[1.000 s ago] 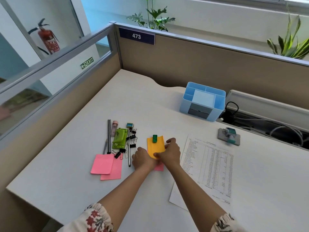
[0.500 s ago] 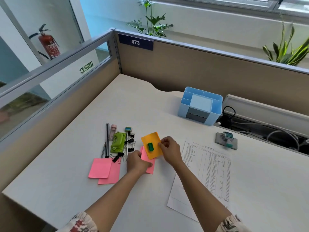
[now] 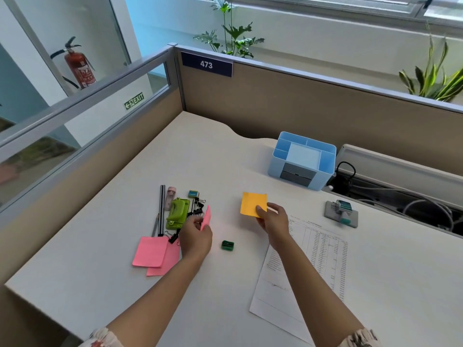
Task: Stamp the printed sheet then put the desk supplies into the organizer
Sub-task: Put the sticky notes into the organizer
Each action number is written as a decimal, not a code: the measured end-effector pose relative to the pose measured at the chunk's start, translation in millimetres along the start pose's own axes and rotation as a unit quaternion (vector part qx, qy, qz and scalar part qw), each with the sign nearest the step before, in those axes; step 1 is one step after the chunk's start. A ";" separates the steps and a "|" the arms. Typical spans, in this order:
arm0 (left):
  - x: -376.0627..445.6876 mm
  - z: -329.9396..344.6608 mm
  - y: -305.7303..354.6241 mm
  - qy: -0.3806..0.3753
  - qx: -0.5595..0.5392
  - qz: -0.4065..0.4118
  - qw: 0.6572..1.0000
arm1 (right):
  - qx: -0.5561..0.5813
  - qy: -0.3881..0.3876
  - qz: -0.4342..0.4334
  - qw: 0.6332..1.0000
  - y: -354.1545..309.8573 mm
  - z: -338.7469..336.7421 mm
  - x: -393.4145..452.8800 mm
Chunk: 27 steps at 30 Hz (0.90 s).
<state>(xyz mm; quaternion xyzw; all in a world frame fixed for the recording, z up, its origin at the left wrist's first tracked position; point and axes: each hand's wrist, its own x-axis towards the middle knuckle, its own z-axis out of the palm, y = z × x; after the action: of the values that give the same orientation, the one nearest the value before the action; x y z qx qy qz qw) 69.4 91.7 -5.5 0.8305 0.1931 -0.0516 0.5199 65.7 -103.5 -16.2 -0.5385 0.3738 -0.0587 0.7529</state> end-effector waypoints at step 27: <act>59.8 112.8 46.3 -0.262 -0.285 -0.188 0.903 | -0.321 0.209 -0.439 0.813 -180.5 -106.8 80.0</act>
<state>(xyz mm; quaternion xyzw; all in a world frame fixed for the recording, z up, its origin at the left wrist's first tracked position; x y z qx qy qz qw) 154.8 -9.8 -34.8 0.5515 0.2090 -0.3067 0.7470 112.6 -299.3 83.0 -0.8313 0.2437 -0.3705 0.3352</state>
